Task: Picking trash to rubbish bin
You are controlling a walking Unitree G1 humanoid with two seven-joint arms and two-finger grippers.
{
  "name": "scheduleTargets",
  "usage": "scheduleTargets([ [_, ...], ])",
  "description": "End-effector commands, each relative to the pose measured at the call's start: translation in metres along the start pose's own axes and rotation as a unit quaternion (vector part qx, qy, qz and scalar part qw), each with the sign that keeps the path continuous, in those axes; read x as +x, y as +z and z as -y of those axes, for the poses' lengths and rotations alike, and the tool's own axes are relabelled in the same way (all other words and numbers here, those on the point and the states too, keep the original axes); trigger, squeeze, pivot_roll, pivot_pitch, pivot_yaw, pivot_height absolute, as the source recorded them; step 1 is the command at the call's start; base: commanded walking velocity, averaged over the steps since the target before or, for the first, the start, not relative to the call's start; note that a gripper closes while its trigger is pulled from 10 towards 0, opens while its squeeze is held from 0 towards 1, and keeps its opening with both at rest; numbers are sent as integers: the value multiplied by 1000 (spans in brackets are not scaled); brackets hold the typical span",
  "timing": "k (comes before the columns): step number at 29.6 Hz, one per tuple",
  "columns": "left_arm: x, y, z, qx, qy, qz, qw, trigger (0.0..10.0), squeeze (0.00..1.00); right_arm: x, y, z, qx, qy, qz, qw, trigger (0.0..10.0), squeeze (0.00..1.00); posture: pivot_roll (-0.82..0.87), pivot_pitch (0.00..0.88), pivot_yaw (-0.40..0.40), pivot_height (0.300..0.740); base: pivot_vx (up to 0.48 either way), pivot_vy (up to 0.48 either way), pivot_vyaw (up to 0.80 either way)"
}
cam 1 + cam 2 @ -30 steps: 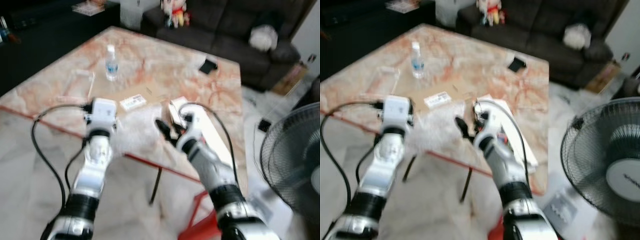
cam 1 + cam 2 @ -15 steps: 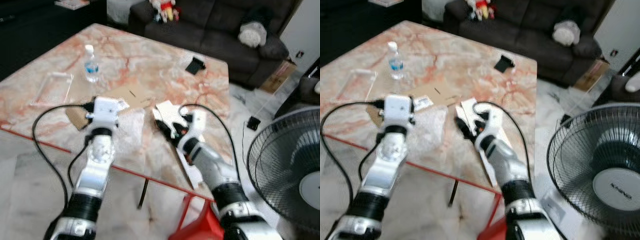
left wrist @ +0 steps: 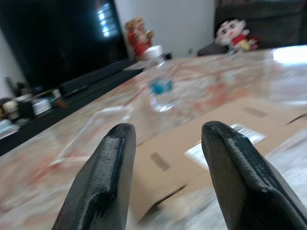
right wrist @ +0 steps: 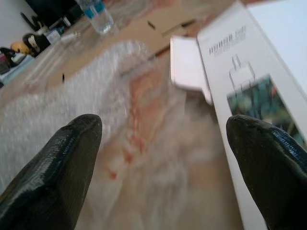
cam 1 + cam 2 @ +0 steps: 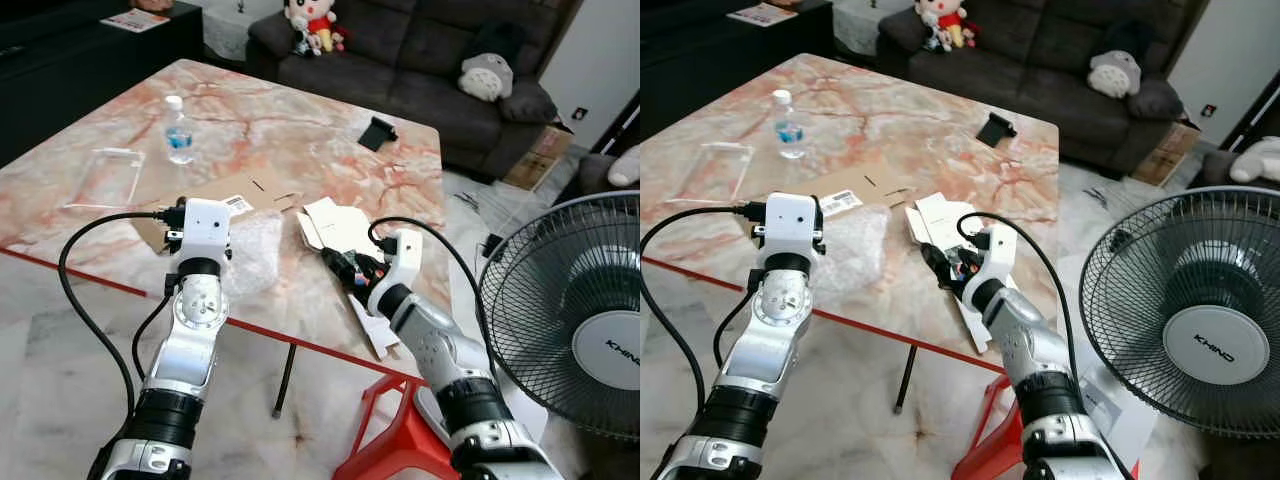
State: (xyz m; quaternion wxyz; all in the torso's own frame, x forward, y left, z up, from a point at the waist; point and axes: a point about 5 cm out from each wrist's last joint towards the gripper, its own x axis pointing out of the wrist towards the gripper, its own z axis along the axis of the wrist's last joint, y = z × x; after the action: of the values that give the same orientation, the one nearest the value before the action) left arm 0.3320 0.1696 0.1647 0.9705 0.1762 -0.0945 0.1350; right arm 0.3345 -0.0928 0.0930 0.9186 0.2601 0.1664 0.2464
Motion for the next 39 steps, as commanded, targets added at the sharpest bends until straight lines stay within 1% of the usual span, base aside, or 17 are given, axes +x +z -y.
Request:
scheduleTargets([
  [1, 0, -6, -1, 4, 1, -14, 1000, 10000, 0, -6, 7, 5, -8, -10, 10, 1000, 10000, 0, 3, 0, -185, 740, 0, 0, 0],
  [6, 3, -6, -8, 11, 11, -15, 1000, 10000, 0, -5, 10, 0, -10, 0, 16, 1000, 10000, 0, 1, 0, -183, 740, 0, 0, 0],
  [8, 5, -5, -13, 29, 18, -12, 999, 10000, 0, -1, 10, -10, -25, 17, 10, 999, 10000, 0, -1, 11, -183, 740, 0, 0, 0],
  [9, 5, -5, -13, 29, 18, -12, 999, 10000, 0, -1, 10, -10, -25, 17, 10, 999, 10000, 0, -1, 11, -183, 740, 0, 0, 0],
  [11, 5, -4, -16, 29, 22, -10, 999, 10000, 0, 5, 6, -23, -21, 41, 6, 999, 10000, 0, 12, 22, -184, 740, 0, 0, 0],
  [12, 5, -4, -16, 29, 22, -10, 999, 10000, 0, 5, 6, -23, -21, 41, 6, 999, 10000, 0, 12, 22, -184, 740, 0, 0, 0],
  [14, 4, -5, -19, 30, 23, -10, 999, 10000, 0, 11, 0, -35, -18, 56, -8, 998, 10000, 0, 11, 29, -179, 740, 0, 0, 0],
  [16, 4, -6, -21, 34, 22, -9, 999, 10000, 0, 14, -4, -43, -23, 69, -15, 997, 10000, 0, 11, 29, -179, 740, 0, 0, 0],
  [17, 4, -7, -23, 37, 16, -5, 999, 10000, 0, 19, -8, -50, -29, 77, -23, 996, 10000, 0, 11, 29, -179, 740, 0, 0, 0],
  [18, 4, -7, -23, 37, 16, -5, 999, 10000, 0, 19, -8, -50, -29, 77, -23, 996, 10000, 0, 11, 29, -179, 740, 0, 0, 0],
  [20, 4, -6, -24, 35, 1, 6, 999, 10000, 0, 28, -12, -61, -28, 79, -28, 996, 10000, 0, 29, 36, -180, 740, 0, 0, 0],
  [21, 4, -6, -24, 35, 0, 7, 999, 10000, 0, 29, -12, -62, -28, 79, -28, 996, 10000, 0, 29, 36, -180, 740, 0, 0, 0],
  [26, 3, -5, -33, 69, -3, 19, 997, 10000, 0, 41, -12, -87, -30, 106, -24, 994, 10000, 0, 34, 35, -169, 740, 0, 0, 0],
  [32, 5, -5, -35, 65, -4, 20, 998, 10000, 0, 48, -23, -98, -31, 103, -32, 994, 10000, 0, 49, 28, -165, 740, 0, 0, 0],
  [34, 5, -5, -34, 65, -5, 21, 998, 10000, 0, 49, -25, -99, -32, 99, -34, 994, 10000, 0, 50, 28, -163, 740, 0, 0, 0],
  [36, 6, -6, -31, 62, -7, 18, 998, 10000, 0, 51, -25, -97, -33, 87, -32, 995, 10000, 0, 50, 28, -163, 740, 0, 0, 0],
  [39, 6, -8, -19, 34, -18, 9, 999, 10000, 0, 53, -17, -93, -33, 72, -13, 997, 10000, 0, 50, 30, -163, 740, 0, 0, 0],
])
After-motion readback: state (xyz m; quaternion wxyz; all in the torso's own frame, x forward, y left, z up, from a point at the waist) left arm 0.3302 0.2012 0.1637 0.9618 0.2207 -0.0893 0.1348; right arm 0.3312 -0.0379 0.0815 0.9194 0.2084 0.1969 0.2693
